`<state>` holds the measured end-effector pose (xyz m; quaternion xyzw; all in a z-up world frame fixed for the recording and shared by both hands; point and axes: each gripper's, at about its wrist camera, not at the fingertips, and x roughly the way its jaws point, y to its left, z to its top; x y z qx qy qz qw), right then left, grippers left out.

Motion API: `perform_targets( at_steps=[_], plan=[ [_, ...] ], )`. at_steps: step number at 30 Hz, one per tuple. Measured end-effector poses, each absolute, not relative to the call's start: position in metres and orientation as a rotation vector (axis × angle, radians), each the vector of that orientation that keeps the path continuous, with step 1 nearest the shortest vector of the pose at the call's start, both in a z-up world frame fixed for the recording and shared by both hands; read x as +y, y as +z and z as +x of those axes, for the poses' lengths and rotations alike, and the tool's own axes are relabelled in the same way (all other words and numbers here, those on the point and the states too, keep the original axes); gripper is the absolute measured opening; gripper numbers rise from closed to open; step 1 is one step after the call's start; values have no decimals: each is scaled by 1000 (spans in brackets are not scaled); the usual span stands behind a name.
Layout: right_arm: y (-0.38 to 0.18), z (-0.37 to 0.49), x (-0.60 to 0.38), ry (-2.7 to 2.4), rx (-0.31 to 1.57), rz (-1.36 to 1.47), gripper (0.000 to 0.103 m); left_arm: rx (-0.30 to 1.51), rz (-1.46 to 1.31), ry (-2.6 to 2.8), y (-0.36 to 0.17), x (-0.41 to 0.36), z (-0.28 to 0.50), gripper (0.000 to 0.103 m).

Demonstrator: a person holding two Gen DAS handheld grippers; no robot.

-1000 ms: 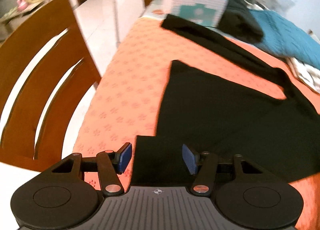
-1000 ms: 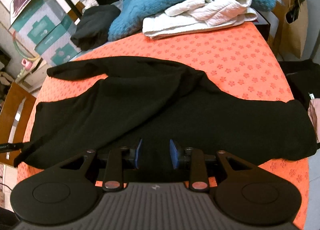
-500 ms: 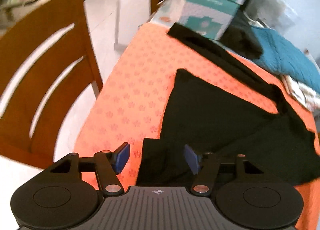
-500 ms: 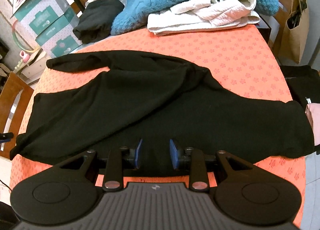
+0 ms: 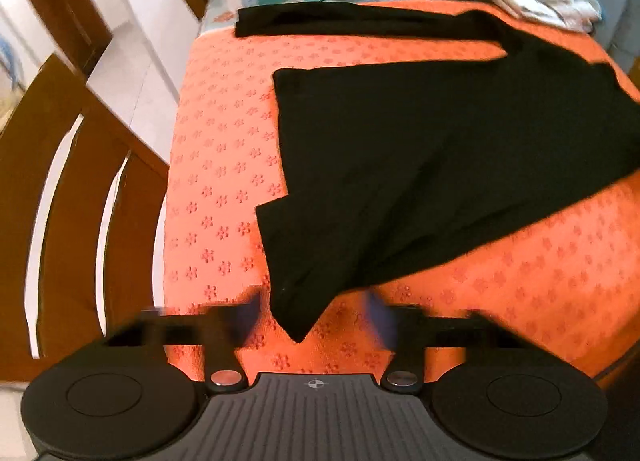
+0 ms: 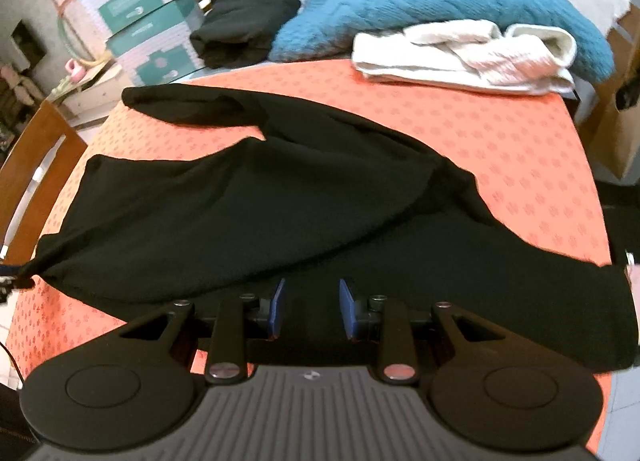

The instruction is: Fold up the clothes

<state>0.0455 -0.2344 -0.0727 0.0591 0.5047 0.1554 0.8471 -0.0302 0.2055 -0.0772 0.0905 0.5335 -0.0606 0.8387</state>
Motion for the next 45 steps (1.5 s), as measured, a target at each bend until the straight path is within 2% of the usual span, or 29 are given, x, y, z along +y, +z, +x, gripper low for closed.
perform_targets(
  at_steps=[5,10,12,17,20,22,26,30,33,36,42,44,45],
  plan=[
    [-71,52,-226,354,1059,110,34,1069,48,-194,-36,228,-11,10],
    [-75,50,-224,357,1063,119,34,1137,-127,-100,-33,265,34,14],
    [-76,50,-223,357,1066,122,34,1160,-170,-37,-44,276,51,15],
    [-79,46,-223,348,1074,127,34,1181,-279,23,-79,290,76,24],
    [-79,45,-225,339,1076,128,34,1189,-322,34,-88,290,73,41],
    [-79,44,-227,333,1075,132,34,1170,-358,32,-88,290,65,57],
    [-79,42,-229,323,1079,142,34,1119,-459,37,-88,294,45,68],
    [-82,43,-227,327,1091,140,34,1117,-527,44,-104,292,30,65],
    [-82,44,-225,335,1098,132,34,1091,-574,46,-106,293,22,20],
    [-78,45,-225,345,1089,124,34,1098,-598,70,-93,294,15,11],
    [-80,45,-234,330,1085,143,34,1213,-573,88,-70,296,-9,12],
    [-83,44,-234,330,1091,144,34,1254,-561,94,-64,297,-17,16],
    [-85,44,-234,330,1094,145,34,1270,-547,108,-66,297,-21,25]
  ],
)
